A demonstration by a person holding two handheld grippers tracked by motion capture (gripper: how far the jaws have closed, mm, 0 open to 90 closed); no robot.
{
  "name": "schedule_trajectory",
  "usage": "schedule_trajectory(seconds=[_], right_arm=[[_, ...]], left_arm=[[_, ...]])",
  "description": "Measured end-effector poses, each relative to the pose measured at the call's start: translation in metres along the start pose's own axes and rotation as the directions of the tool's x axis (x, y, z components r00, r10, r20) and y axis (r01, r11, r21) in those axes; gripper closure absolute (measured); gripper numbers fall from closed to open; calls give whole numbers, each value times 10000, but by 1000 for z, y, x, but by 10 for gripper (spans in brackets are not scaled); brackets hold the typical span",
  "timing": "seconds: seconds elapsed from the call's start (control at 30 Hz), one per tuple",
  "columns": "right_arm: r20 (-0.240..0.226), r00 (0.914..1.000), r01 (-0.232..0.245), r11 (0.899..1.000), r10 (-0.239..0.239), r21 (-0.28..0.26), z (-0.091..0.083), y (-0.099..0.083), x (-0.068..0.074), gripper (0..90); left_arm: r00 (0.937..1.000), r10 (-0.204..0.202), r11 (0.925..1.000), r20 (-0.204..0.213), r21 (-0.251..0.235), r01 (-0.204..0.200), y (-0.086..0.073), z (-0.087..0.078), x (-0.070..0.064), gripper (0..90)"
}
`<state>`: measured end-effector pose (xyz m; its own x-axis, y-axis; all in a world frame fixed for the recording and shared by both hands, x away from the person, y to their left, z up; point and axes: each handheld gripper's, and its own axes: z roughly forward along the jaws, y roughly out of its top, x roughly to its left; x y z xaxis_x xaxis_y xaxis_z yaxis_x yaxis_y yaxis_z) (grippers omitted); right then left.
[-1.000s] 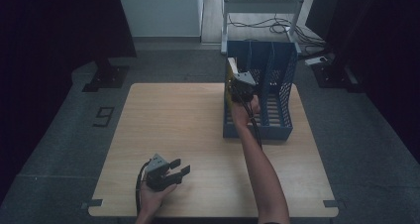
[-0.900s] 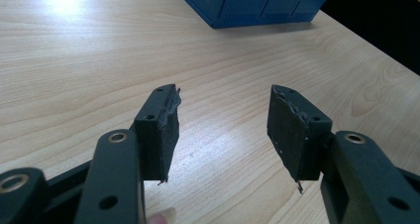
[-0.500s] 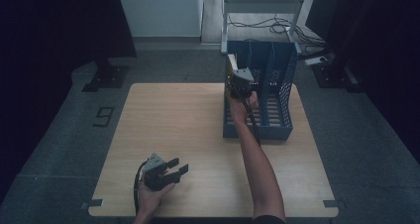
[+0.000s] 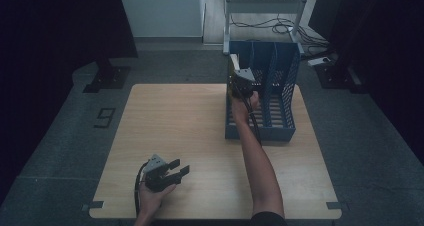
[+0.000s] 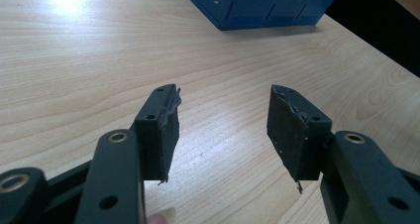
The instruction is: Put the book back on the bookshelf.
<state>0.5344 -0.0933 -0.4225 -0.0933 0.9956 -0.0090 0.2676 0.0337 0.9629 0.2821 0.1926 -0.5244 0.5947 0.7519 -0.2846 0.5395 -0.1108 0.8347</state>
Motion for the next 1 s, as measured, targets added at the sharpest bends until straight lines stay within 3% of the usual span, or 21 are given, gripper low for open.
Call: schedule_trajectory(seconds=[0.37, 0.63, 0.77, 1.0], right_arm=[[-4, 10000, 73, 10000, -73, -10, 12, -3, 2, 746], [-224, 9990, 394, 9991, -397, -142, 9, -6, 1, 719], [-345, 9968, 727, 9974, -725, 29, 7, -9, -1, 696], [-536, 9954, 808, 9963, -792, 286, 5, -11, -4, 690]], left_arm=[[9999, -130, 9999, -36, 84, 131, -2, 2, 6, 461], [9999, -119, 9999, -19, 107, 119, -2, 3, 4, 461], [10000, -66, 9999, 2, 88, 66, -2, 3, 2, 461], [10000, -15, 9999, 73, 119, 14, -1, 3, -1, 460]])
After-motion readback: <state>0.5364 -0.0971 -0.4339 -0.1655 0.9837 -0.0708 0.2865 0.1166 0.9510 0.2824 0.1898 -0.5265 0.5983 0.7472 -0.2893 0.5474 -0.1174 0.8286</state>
